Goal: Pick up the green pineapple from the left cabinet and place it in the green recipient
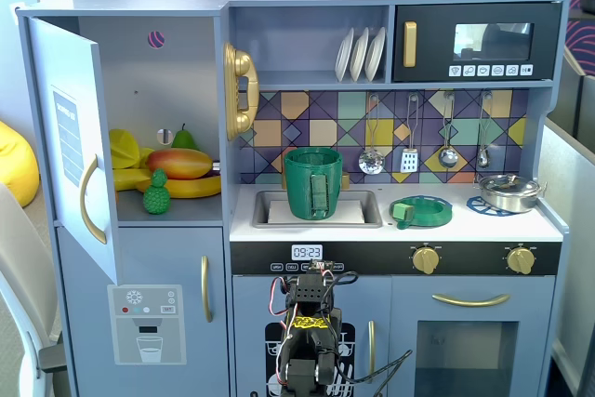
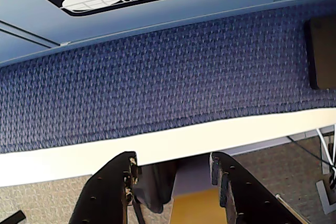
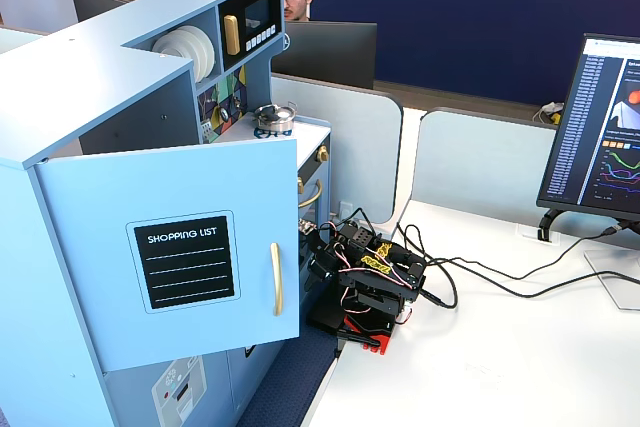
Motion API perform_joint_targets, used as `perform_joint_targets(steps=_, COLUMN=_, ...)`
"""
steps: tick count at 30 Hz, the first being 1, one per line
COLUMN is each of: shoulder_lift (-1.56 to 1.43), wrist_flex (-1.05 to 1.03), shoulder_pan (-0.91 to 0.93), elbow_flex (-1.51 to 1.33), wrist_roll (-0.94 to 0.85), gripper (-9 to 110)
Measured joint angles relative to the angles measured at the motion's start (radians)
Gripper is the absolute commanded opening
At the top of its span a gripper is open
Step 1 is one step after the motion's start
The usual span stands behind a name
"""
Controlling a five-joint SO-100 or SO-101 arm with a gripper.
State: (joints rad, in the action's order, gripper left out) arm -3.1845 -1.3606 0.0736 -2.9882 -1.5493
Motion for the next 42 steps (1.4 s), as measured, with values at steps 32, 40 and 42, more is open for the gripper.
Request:
perform_joint_targets(steps=32, shoulder_lift=0.218, wrist_flex=0.864, shoulder_pan=-0.687, elbow_flex=0.201, wrist_roll=-0.029, gripper=29)
perform_joint_targets(steps=40, shoulder_lift=0.486, wrist_flex=1.111, shoulder_pan=-0.709, elbow_flex=0.463, wrist_roll=0.049, gripper=50)
perform_joint_targets(steps=42, shoulder_lift=0.541, wrist_flex=1.166, shoulder_pan=-0.713, elbow_flex=0.497, wrist_roll=0.058, gripper=50)
